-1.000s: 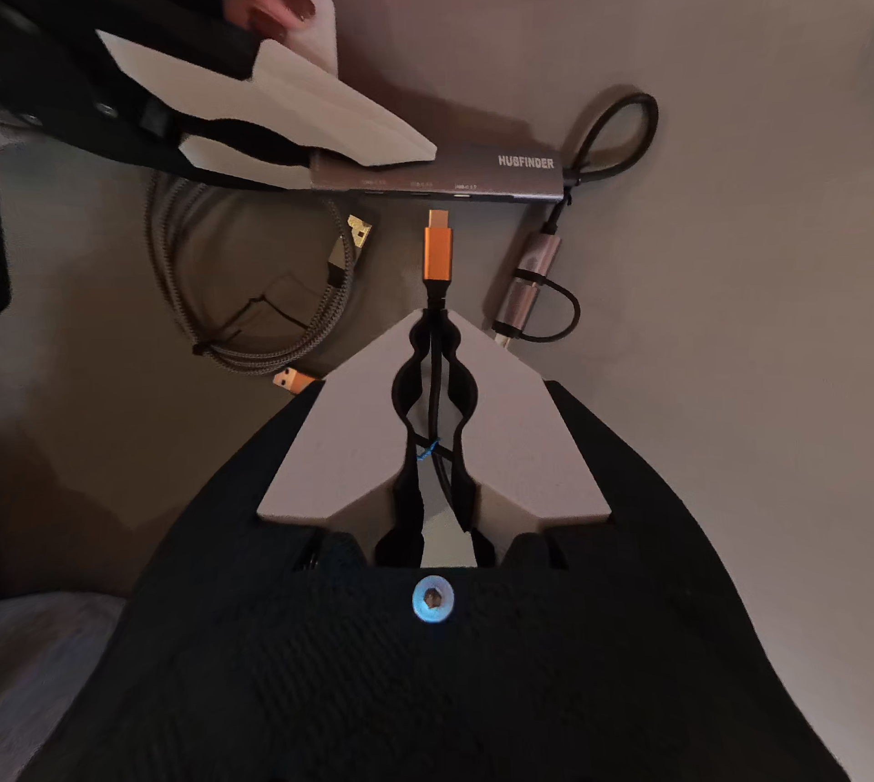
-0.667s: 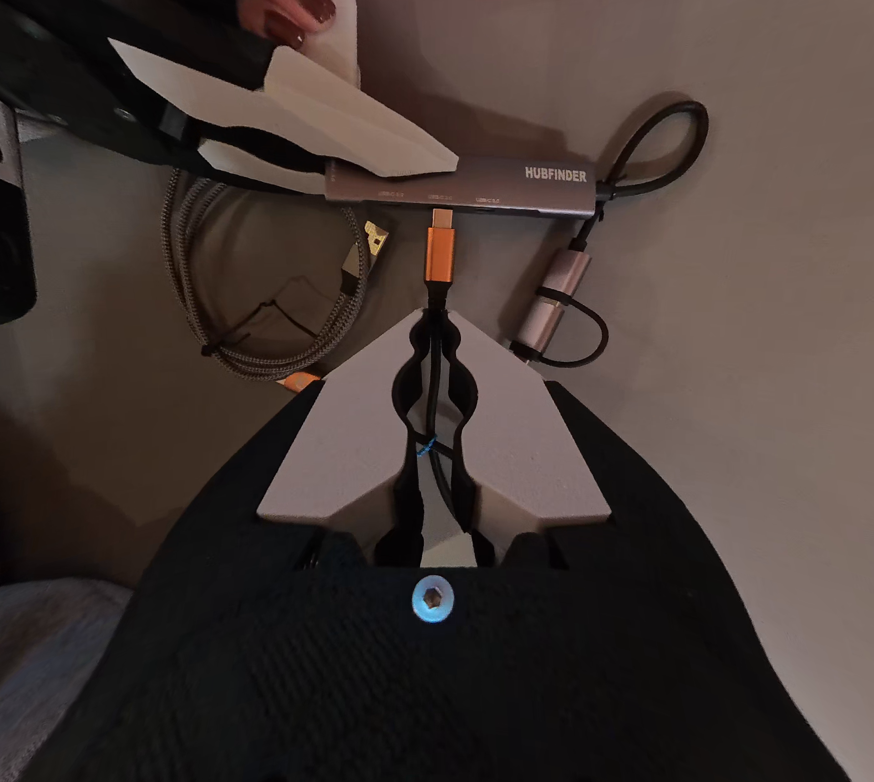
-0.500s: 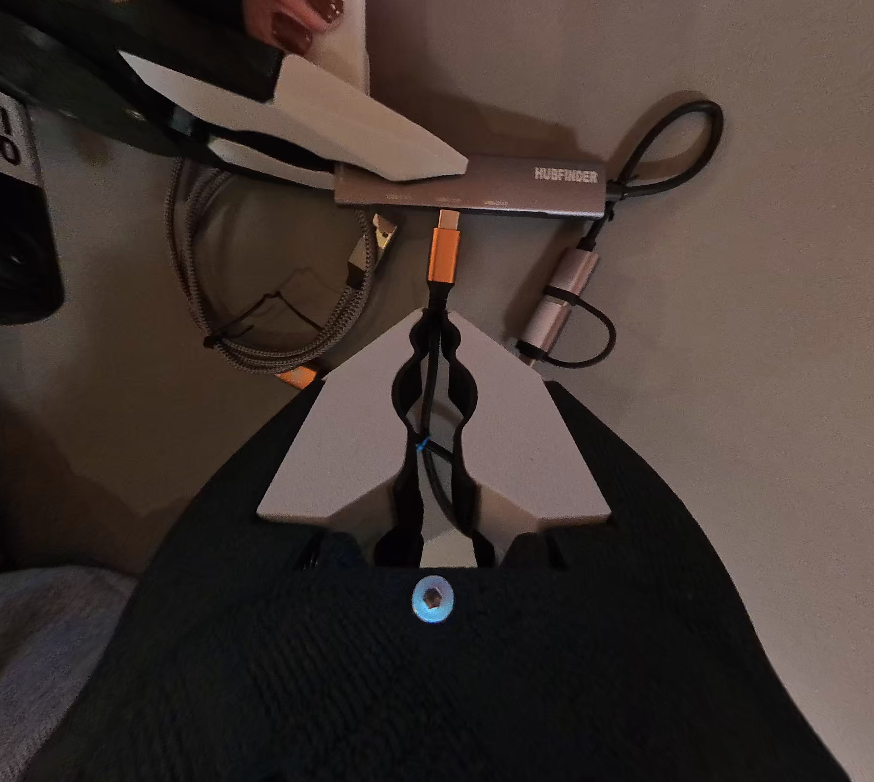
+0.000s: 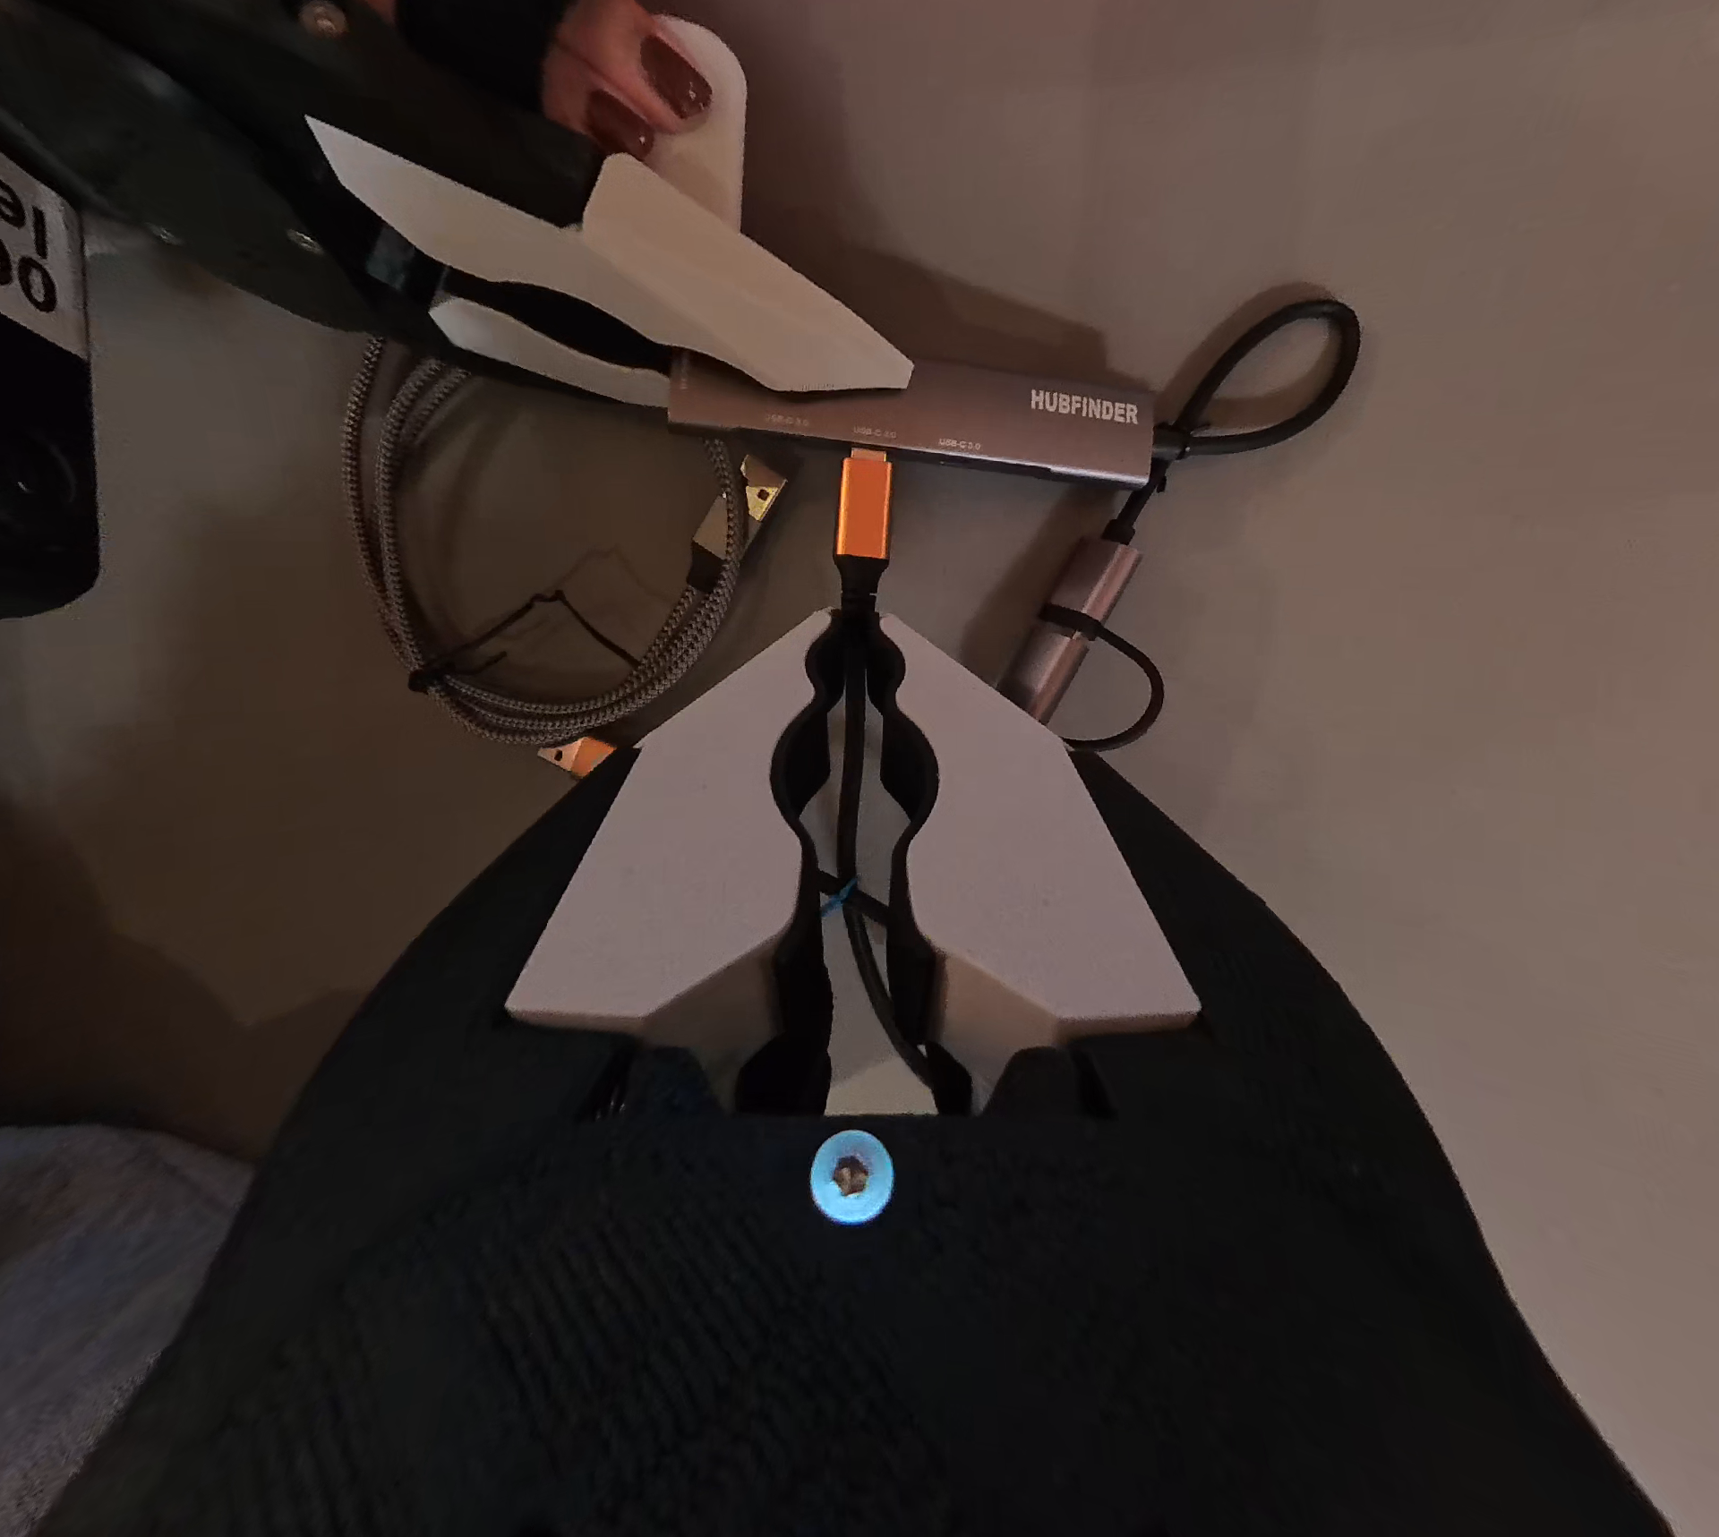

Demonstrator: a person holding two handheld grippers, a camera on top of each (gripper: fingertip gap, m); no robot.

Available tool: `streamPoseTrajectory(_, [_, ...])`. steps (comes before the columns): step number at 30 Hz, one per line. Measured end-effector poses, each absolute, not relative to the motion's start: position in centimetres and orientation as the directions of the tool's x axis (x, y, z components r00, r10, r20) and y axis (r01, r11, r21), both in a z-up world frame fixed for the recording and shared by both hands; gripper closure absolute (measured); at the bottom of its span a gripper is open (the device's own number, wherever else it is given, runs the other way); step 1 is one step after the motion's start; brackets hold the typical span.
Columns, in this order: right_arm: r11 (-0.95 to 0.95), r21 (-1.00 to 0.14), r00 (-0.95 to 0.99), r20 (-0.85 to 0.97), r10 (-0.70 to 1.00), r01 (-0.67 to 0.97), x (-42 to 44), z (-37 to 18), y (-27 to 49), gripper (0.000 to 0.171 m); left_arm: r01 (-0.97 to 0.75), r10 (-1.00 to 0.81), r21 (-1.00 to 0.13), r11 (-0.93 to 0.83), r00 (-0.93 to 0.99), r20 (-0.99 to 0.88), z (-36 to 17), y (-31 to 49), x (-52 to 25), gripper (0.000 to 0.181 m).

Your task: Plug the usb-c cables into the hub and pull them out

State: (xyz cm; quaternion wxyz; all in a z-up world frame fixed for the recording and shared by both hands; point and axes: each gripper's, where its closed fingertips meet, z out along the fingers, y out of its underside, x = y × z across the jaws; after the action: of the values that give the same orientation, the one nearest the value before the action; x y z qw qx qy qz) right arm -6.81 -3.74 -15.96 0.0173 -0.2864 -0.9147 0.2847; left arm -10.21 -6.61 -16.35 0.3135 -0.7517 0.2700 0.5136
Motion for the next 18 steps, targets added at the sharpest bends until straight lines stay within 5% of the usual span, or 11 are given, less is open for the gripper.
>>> streamPoseTrajectory(18, [0.725,-0.512,-0.830,0.040,0.557,0.461,-8.1,-15.5,-3.9,0.170,-0.676,-0.028,-0.257,-0.691,0.380,-0.924,-16.6,-6.8,-11.3,0.175])
